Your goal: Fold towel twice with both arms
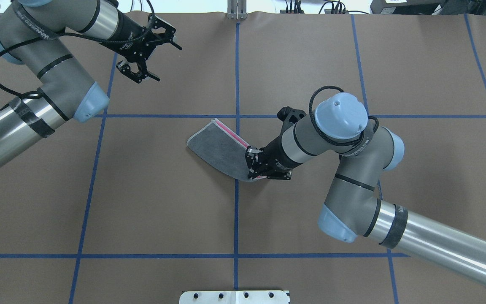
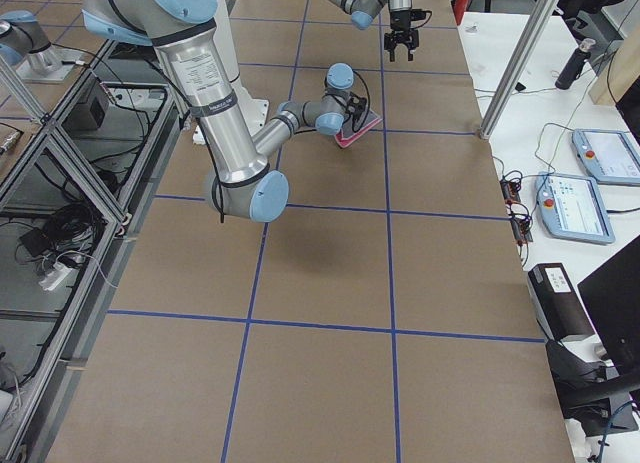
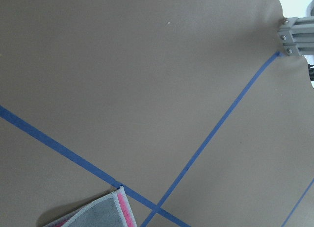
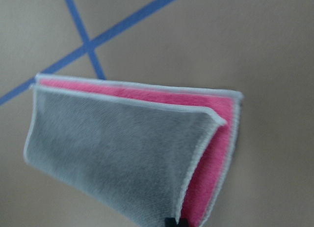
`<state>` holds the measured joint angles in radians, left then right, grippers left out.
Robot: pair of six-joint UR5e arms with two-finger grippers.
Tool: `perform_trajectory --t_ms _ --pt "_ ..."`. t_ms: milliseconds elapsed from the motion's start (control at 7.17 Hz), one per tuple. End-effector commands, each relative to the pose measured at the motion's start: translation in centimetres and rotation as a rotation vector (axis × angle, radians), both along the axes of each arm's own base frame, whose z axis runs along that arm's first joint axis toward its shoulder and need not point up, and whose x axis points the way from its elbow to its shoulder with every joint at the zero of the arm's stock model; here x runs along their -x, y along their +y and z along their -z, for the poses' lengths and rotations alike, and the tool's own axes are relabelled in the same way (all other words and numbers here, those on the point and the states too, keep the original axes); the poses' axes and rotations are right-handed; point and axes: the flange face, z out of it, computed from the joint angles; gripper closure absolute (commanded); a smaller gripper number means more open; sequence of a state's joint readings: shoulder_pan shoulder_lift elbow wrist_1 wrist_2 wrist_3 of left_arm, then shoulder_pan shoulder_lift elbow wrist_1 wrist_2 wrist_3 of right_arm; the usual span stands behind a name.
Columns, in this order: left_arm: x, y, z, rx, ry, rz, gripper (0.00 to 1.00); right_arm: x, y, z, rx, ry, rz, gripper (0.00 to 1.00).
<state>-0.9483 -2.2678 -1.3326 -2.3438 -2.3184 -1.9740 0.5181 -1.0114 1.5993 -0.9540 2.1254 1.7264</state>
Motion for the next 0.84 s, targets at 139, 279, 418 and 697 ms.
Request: perform_trajectory --t_ms 139,279,418,697 --pt "0.5 -0.4 -0.4 -0.009 -0.005 0.001 0.00 6.6 4.2 5.8 -0.058 -0.038 -0.002 1.00" --pt "0.6 -0.4 -0.5 -0.009 -0.006 0.001 0.00 9.2 3.2 7.8 -0.056 -0.031 -0.005 1.00" --pt "1.0 -0.6 -0.5 -0.008 -0.005 0.006 0.00 10.7 2.3 8.4 -0.057 -0.019 -0.022 1.00" --pt "1.0 -0.6 -0.5 -0.008 -0.005 0.006 0.00 10.8 2.1 8.2 -0.062 -0.012 -0.039 0.03"
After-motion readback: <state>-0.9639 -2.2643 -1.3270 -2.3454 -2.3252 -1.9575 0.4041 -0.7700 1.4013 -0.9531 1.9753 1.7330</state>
